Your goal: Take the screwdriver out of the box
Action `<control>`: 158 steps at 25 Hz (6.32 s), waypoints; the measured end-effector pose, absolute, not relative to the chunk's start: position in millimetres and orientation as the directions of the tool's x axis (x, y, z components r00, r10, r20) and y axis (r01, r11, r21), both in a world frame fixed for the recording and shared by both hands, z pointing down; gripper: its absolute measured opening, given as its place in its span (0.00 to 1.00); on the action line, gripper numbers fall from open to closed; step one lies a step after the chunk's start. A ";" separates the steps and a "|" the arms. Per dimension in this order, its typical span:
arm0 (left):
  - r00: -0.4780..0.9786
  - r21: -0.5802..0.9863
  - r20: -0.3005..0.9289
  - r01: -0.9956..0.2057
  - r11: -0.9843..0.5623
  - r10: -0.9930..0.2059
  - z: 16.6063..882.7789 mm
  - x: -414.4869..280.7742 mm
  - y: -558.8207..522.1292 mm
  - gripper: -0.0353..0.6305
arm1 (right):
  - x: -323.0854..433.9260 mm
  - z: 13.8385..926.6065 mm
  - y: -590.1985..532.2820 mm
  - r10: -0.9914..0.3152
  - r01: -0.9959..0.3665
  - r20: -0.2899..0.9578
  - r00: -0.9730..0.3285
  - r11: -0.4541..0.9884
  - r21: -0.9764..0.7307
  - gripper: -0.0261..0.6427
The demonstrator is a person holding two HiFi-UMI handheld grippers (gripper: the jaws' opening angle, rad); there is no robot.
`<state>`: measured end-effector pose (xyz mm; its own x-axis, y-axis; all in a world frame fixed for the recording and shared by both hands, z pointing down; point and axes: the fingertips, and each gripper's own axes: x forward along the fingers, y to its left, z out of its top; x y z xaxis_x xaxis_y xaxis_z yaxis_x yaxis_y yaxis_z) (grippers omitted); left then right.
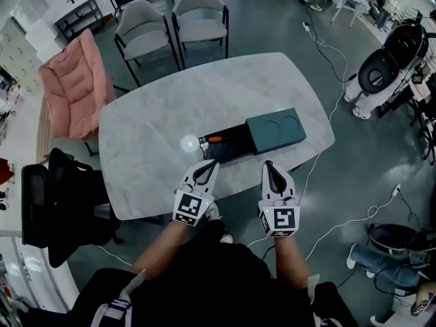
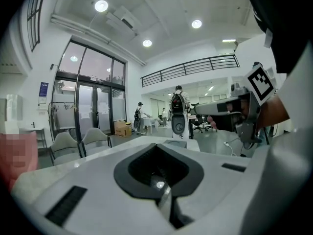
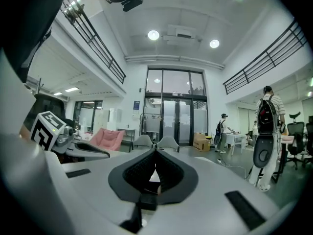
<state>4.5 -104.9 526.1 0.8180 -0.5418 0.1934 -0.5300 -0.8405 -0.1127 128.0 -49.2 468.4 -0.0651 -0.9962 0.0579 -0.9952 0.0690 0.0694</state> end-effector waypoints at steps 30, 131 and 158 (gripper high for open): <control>0.765 -0.297 0.448 -0.362 -0.884 -0.464 582.0 9.6 -194.5 0.06 | 109.1 493.8 -151.7 -0.966 -0.977 0.184 -0.182 0.198 0.074 0.07; 0.479 -0.139 0.121 -0.859 -0.492 -0.870 455.2 26.2 -227.7 0.20 | 178.6 458.8 -216.9 -0.869 -0.870 0.039 -0.493 0.492 -0.039 0.07; 0.469 -0.122 -0.022 -0.878 -0.463 -0.883 400.4 5.1 -222.8 0.20 | 154.6 387.6 -225.5 -0.863 -0.868 -0.103 -0.494 0.484 0.106 0.07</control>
